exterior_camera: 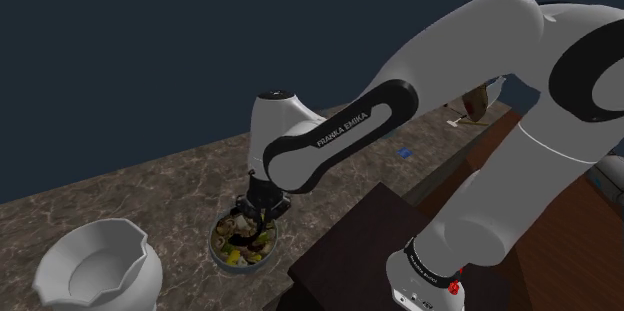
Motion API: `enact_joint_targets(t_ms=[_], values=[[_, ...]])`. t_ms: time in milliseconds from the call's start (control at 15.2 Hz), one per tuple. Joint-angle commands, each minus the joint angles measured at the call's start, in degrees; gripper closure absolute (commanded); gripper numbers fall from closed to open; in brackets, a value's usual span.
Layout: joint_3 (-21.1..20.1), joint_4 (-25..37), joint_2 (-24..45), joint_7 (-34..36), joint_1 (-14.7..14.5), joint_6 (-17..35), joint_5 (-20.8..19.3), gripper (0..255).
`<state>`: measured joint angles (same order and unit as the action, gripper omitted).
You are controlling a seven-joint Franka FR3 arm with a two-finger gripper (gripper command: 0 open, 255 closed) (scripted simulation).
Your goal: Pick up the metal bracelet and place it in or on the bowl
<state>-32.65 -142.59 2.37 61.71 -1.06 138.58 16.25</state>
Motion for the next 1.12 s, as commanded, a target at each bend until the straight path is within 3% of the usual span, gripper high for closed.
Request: enact_joint_targets(t_ms=[0, 396, 924, 990, 1056], values=[[0.1, -0.2, 1.8, 0.4, -0.1, 1.8, -0.9, 255], [0.9, -0.6, 7.0, 1.7, -0.6, 7.0, -3.8, 255], [0.8, -0.6, 7.0, 1.7, -0.6, 7.0, -3.8, 255], [0.9, -0.5, 7.0, 1.7, -0.6, 6.9, -3.8, 0], [0.8, -0.6, 6.8, 1.6, -0.6, 6.8, -3.7, 0]])
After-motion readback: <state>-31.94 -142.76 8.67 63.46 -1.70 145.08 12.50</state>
